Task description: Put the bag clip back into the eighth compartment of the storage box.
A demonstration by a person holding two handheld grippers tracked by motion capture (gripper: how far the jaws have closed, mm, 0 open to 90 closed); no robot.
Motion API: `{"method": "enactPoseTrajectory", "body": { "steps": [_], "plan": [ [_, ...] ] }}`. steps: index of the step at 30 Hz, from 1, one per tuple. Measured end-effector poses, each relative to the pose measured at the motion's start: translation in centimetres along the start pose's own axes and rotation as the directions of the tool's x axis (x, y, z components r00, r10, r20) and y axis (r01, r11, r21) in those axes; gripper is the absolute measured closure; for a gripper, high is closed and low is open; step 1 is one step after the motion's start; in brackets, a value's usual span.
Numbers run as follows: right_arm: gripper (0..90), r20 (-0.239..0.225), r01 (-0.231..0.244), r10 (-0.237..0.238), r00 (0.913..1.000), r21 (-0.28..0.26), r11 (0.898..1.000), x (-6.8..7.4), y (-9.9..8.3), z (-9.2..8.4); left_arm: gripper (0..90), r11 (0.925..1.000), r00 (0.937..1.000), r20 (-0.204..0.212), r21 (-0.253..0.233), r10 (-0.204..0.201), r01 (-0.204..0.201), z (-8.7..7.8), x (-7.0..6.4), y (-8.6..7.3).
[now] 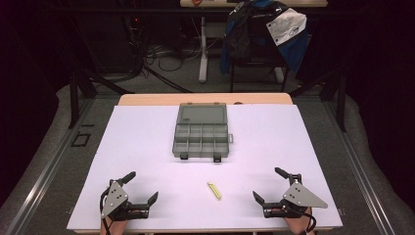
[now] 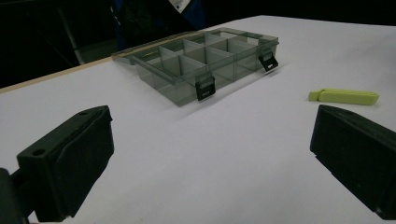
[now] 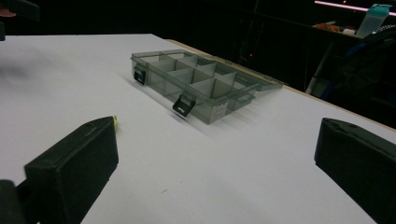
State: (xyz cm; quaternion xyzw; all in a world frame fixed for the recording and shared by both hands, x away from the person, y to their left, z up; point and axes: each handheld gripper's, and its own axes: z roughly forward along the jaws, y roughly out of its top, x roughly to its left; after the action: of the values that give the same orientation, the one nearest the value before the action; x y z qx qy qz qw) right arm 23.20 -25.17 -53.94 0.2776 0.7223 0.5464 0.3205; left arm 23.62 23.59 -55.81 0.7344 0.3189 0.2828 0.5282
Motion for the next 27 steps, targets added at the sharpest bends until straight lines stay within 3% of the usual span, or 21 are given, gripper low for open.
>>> {"method": "enactPoseTrajectory", "body": {
  "steps": [11,27],
  "plan": [
    [0.0,-0.019,-0.005,0.006,0.9998,0.026,1.000,0.1,0.0,0.4,0.0,1.0000,1.0000,0.000,0.004,0.003,-0.003,0.0,0.0,0.1],
    [0.0,-0.096,0.001,0.009,0.9953,0.102,0.995,1.1,0.4,3.6,0.0,0.9999,1.0000,0.006,0.012,0.005,-0.005,0.2,0.1,0.0]
  ]
}}
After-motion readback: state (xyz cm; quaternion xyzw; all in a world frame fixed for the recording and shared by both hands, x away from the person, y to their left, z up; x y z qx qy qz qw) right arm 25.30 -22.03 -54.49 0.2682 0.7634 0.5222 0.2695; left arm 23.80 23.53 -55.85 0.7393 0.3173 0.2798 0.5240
